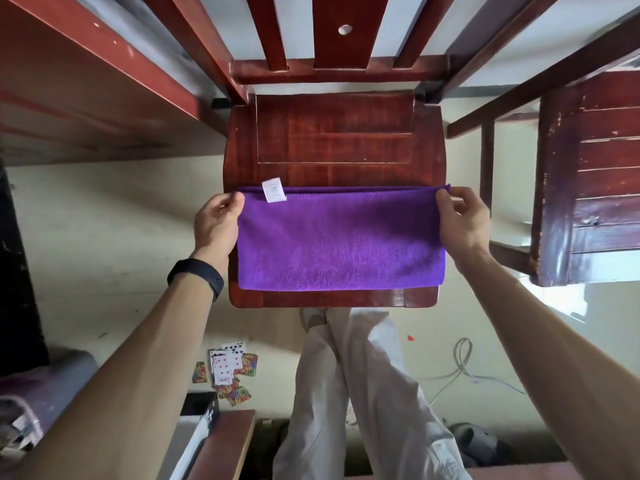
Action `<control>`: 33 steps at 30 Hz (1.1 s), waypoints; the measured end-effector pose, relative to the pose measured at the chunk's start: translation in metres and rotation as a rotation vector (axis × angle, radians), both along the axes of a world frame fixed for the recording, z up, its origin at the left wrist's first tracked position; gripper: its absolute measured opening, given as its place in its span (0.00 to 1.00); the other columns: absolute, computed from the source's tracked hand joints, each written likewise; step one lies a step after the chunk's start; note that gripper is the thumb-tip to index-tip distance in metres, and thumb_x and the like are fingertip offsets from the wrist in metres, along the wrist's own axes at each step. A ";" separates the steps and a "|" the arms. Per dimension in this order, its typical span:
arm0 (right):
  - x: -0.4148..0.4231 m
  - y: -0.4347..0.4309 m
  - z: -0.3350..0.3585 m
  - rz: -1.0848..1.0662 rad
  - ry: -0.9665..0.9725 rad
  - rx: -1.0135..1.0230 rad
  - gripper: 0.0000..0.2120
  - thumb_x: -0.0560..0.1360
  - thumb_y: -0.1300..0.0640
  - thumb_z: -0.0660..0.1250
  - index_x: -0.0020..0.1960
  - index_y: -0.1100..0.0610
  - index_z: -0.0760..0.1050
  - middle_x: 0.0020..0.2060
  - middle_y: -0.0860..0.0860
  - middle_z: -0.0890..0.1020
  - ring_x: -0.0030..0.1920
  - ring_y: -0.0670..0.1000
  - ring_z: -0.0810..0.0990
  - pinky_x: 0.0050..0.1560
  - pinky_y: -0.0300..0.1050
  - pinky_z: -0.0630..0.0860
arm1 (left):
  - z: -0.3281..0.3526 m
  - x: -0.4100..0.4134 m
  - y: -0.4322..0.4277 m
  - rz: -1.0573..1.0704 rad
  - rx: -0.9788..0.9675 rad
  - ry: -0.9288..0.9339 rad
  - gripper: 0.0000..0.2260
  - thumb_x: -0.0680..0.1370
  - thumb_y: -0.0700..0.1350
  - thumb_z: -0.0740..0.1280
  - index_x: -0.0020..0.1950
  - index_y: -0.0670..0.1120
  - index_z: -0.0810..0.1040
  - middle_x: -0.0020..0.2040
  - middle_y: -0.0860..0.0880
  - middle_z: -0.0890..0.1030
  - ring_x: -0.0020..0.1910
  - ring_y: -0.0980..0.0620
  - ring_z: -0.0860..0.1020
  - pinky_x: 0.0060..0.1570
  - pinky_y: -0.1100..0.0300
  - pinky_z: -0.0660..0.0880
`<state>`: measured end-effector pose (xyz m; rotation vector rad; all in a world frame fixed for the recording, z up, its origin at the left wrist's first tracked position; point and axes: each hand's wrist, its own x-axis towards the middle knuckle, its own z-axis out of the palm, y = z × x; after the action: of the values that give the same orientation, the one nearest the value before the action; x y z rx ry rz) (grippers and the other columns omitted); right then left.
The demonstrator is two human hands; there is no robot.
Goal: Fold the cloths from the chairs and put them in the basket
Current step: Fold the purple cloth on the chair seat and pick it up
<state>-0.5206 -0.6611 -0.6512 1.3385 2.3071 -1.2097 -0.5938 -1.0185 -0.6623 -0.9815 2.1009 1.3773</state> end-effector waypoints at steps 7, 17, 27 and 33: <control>-0.007 -0.006 -0.010 0.014 -0.090 0.099 0.15 0.82 0.46 0.60 0.60 0.53 0.78 0.51 0.54 0.85 0.52 0.57 0.79 0.52 0.44 0.68 | -0.009 -0.007 0.011 -0.005 -0.131 0.040 0.07 0.78 0.54 0.69 0.50 0.51 0.81 0.50 0.52 0.82 0.53 0.51 0.79 0.57 0.55 0.75; -0.010 -0.014 -0.017 0.126 -0.153 0.305 0.14 0.81 0.46 0.58 0.59 0.54 0.73 0.55 0.58 0.83 0.57 0.65 0.78 0.50 0.52 0.68 | -0.009 -0.010 0.029 -0.273 -0.542 0.094 0.12 0.80 0.54 0.60 0.56 0.49 0.76 0.50 0.45 0.83 0.51 0.40 0.79 0.43 0.55 0.70; -0.022 -0.047 0.005 0.802 0.200 0.474 0.14 0.78 0.56 0.66 0.63 0.54 0.78 0.57 0.56 0.79 0.58 0.63 0.74 0.55 0.59 0.73 | 0.013 -0.010 0.047 -1.104 -0.702 0.645 0.14 0.77 0.47 0.66 0.63 0.49 0.78 0.60 0.47 0.77 0.57 0.44 0.75 0.54 0.47 0.73; -0.035 -0.043 -0.003 0.954 0.047 0.457 0.10 0.78 0.53 0.67 0.57 0.54 0.80 0.53 0.55 0.81 0.58 0.62 0.74 0.53 0.57 0.71 | 0.010 -0.028 0.058 -1.303 -0.723 0.551 0.06 0.76 0.46 0.68 0.50 0.47 0.81 0.50 0.47 0.80 0.54 0.43 0.75 0.52 0.48 0.70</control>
<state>-0.5558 -0.7040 -0.6538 0.1426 2.7818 -0.4155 -0.6221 -0.9607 -0.6523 0.7140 2.7585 0.1770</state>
